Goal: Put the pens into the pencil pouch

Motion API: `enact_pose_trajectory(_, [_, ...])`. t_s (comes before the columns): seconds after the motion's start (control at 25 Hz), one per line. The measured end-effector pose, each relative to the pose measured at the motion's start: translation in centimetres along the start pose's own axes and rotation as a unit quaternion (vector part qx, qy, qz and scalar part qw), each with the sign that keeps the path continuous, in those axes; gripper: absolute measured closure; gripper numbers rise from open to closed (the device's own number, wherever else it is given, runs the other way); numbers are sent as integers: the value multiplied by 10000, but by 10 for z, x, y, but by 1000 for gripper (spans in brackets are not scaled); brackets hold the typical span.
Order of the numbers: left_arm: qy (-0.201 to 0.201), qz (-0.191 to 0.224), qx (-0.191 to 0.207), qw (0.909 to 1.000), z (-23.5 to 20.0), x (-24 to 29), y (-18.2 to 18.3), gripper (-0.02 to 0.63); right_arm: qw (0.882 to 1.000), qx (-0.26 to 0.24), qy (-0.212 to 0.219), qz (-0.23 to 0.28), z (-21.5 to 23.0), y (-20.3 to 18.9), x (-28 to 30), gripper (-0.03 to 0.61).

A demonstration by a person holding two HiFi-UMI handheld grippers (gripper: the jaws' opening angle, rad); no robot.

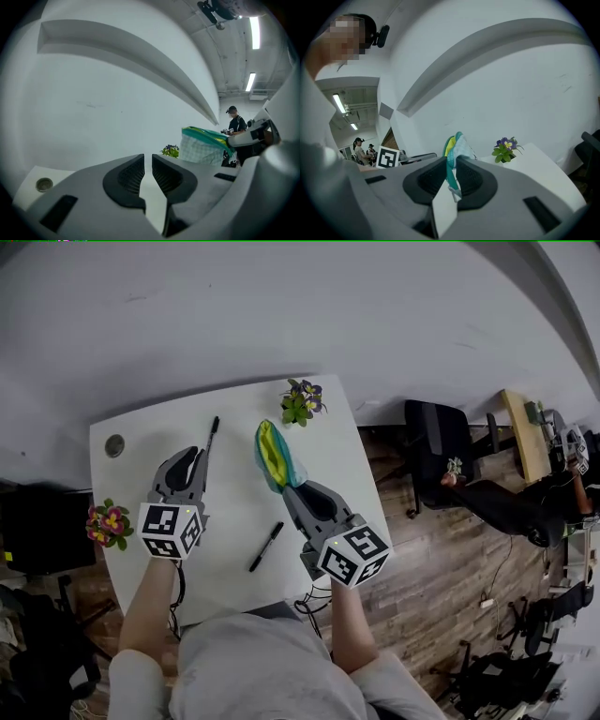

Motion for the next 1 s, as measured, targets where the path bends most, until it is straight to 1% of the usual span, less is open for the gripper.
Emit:
enact_pose_trajectory(0.12, [68,-314,-144,9994,-9,22,-16,579,10000,47,65,6,5,-1,0,505])
enact_pose_trajectory(0.2, [61,-580,-169,9982,-14,37,-26,526,10000,35,82,-17,9,-2,-1,503])
enact_pose_trajectory(0.24, [71,-717,-168,9973,-17,45,-31,518,10000,22,82,-28,12,-2,-1,505])
enact_pose_trajectory(0.4, [207,-1276,-126,9915,-27,74,-49,519,10000,-13,55,-68,22,1,3,503])
enact_pose_trajectory(0.48, [312,-1581,-48,9869,-34,89,-58,519,9999,-2,72,-86,26,2,5,504])
enact_pose_trajectory(0.6, [471,-2040,182,9777,-43,109,-70,518,9998,0,123,-150,32,3,9,505])
enact_pose_trajectory(0.76, [553,-2600,239,9637,-55,130,-84,520,9996,13,145,-243,40,0,16,503])
enact_pose_trajectory(1.0, [615,-3148,403,9463,-67,157,-92,520,9993,128,135,-332,53,-5,19,503])
Point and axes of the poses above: the fingertips, and each gripper's own axes: x forward along the fingers, z to its right, y out of its top, the point moved 6 cm from there along -x, backward along the fingers, and after that the axes turned 4 degrees about -y, right-handed, at the moved point
